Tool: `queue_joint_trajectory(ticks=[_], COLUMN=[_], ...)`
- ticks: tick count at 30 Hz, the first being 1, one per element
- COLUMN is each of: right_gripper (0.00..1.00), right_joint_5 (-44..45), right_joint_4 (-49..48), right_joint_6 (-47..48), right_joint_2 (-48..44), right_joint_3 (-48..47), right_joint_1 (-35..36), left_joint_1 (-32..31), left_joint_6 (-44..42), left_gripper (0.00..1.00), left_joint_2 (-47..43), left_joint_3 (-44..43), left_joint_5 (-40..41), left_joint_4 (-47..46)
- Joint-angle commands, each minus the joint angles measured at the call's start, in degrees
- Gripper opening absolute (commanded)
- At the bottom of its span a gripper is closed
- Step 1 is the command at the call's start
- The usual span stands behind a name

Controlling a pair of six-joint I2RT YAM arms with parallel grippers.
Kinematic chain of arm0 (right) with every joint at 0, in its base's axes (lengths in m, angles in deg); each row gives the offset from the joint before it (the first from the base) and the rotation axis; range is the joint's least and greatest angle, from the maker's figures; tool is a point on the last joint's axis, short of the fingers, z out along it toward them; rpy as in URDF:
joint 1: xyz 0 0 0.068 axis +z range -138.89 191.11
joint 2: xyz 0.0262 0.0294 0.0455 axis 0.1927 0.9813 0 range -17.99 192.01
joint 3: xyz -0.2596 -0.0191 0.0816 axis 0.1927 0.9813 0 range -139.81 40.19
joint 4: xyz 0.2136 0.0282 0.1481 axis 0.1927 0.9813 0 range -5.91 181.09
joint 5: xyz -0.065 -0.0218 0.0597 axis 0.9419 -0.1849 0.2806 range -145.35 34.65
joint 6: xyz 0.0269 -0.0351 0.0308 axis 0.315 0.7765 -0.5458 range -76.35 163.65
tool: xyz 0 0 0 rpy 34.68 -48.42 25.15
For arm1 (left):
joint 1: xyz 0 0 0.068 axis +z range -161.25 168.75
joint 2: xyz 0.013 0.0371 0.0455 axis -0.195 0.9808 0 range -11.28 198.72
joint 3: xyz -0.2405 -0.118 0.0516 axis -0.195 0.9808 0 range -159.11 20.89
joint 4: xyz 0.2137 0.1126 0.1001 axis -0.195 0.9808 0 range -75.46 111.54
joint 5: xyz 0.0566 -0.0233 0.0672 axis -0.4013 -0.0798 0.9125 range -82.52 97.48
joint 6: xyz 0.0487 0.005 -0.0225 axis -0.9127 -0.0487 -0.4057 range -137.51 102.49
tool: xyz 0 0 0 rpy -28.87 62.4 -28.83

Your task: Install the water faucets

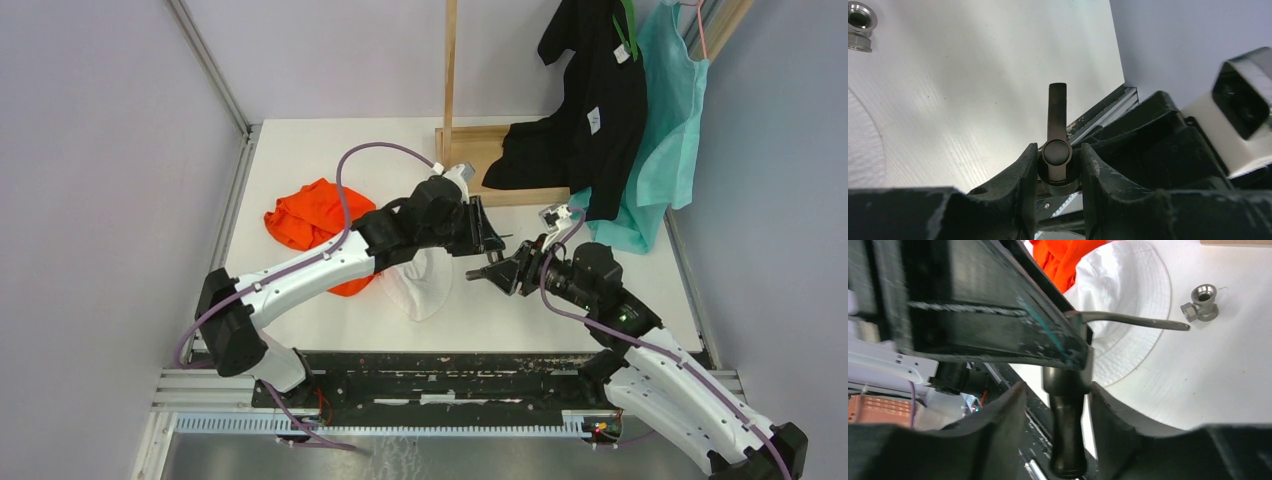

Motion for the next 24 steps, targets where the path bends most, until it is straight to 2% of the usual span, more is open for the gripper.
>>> queue_joint_trajectory(ticks=[1, 3, 6, 12, 19, 24], right_gripper=[0.62, 0.71, 0.74, 0.73, 0.64, 0.66], right_joint_5=[-1.1, -1.6, -2.8, -8.5, -10.3, -9.7], right_joint_4=[1.5, 3.3, 7.4, 16.1, 14.1, 11.5], right_joint_6=[1.4, 1.5, 3.2, 8.2, 7.5, 5.9], right_joint_2=[0.4, 1.2, 3.2, 10.6, 13.3, 14.1], right_joint_3=[-5.3, -6.6, -9.1, -14.4, -14.3, -12.3], right_joint_1=[-0.2, -0.2, -0.2, -0.2, -0.2, -0.2], left_joint_1=[0.2, 0.6, 1.1, 1.5, 2.0, 2.1], left_joint_6=[-4.6, -5.6, -6.6, -8.1, -8.5, -8.7], left_gripper=[0.03, 0.03, 0.03, 0.03, 0.03, 0.03], left_joint_2=[1.3, 1.9, 2.1, 1.4, 1.1, 1.0], left_joint_3=[-1.7, -2.0, -2.5, -2.8, -2.9, -3.2], left_joint_5=[-2.2, -3.5, -4.4, -4.7, -5.1, -5.5], left_joint_4=[-0.6, -0.1, 0.5, 0.6, 0.8, 0.7])
